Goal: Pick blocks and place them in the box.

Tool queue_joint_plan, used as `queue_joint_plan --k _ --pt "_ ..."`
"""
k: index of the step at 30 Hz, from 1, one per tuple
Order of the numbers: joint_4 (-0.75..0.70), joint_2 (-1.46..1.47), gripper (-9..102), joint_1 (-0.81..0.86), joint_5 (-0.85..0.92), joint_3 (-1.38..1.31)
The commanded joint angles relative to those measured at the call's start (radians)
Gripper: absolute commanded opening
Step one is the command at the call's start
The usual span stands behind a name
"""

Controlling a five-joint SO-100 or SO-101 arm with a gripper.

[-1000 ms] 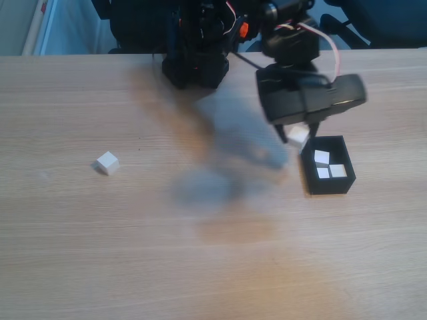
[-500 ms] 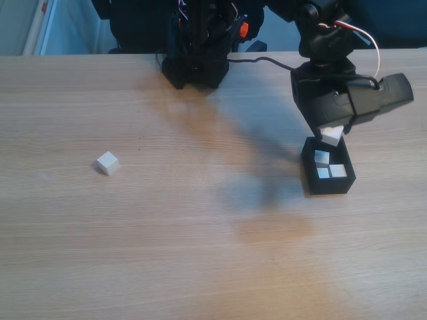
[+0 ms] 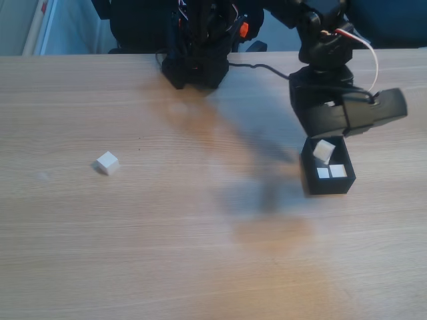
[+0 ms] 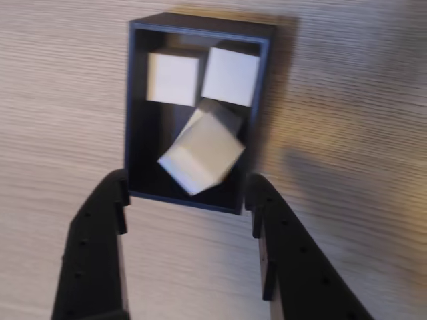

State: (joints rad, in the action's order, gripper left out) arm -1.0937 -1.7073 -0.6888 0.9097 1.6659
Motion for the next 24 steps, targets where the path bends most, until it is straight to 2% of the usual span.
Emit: queue_joint_plan --k 1,4,6,8,12,24 --pt "-0.021 -0.035 21 0.012 0.028 -0.069" --pt "-0.031 -0.049 17 0.032 0.026 -0.069" --pt "-0.044 -0.064 6 0.060 0.020 -0.060" --pt "-0.066 -0.086 0 0.109 0.003 -0.044" --pt "-0.084 -0.161 0 0.255 0.012 0.057" --pt "-0.044 -0.385 2 0.825 0.198 0.414"
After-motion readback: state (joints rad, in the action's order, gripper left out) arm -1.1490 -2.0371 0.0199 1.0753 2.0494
